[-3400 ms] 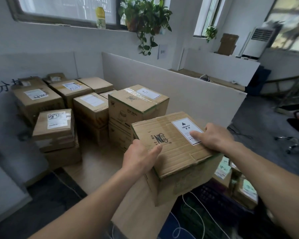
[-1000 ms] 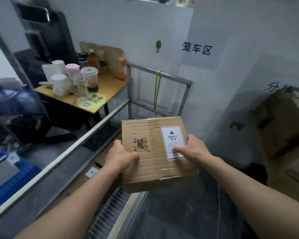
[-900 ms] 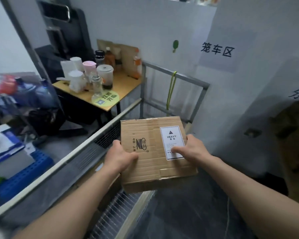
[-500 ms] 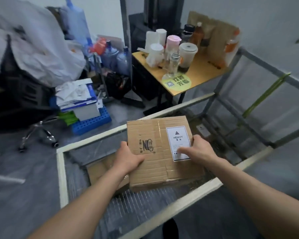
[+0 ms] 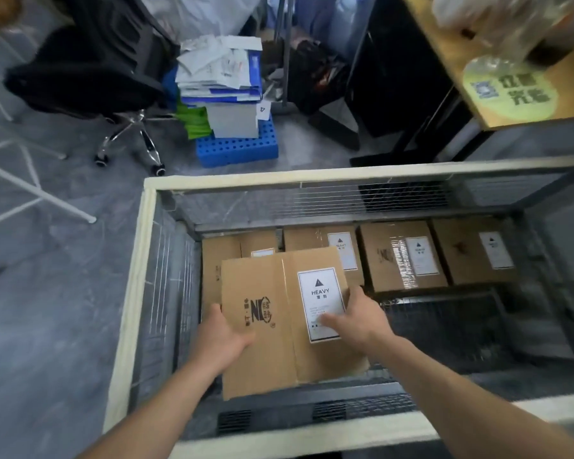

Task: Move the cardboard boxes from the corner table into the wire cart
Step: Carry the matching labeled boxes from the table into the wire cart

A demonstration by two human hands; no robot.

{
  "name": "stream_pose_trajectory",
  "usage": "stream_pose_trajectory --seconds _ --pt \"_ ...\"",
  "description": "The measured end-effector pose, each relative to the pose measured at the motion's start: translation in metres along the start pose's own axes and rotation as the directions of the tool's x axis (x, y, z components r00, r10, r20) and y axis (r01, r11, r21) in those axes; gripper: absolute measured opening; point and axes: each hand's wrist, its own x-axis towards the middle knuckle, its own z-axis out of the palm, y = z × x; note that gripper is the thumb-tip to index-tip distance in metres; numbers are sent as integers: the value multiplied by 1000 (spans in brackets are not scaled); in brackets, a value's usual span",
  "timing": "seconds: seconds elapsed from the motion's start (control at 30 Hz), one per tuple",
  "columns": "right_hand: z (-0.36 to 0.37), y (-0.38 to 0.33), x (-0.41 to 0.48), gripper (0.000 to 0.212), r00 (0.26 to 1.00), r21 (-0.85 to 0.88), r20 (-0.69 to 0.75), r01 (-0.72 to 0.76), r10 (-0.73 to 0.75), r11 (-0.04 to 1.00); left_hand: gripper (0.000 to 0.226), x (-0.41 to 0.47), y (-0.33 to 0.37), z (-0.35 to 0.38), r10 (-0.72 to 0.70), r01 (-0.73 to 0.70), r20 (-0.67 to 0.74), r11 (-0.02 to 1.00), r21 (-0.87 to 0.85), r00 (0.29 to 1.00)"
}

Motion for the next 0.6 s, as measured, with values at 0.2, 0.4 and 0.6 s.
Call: stream_pose_trajectory --seconds 0.2,0.4,0.6 --pt "80 15 30 59 990 -9 128 -65 66 998 56 32 -63 16 -110 110 18 994 -7 994" --pt "120 17 54 60 982 -39 159 -97 102 995 58 58 -100 25 -144 146 61 989 -28 988" --pt "135 11 83 61 984 -92 139 -102 114 991 50 98 -110 25 -198 200 108 980 -6 974"
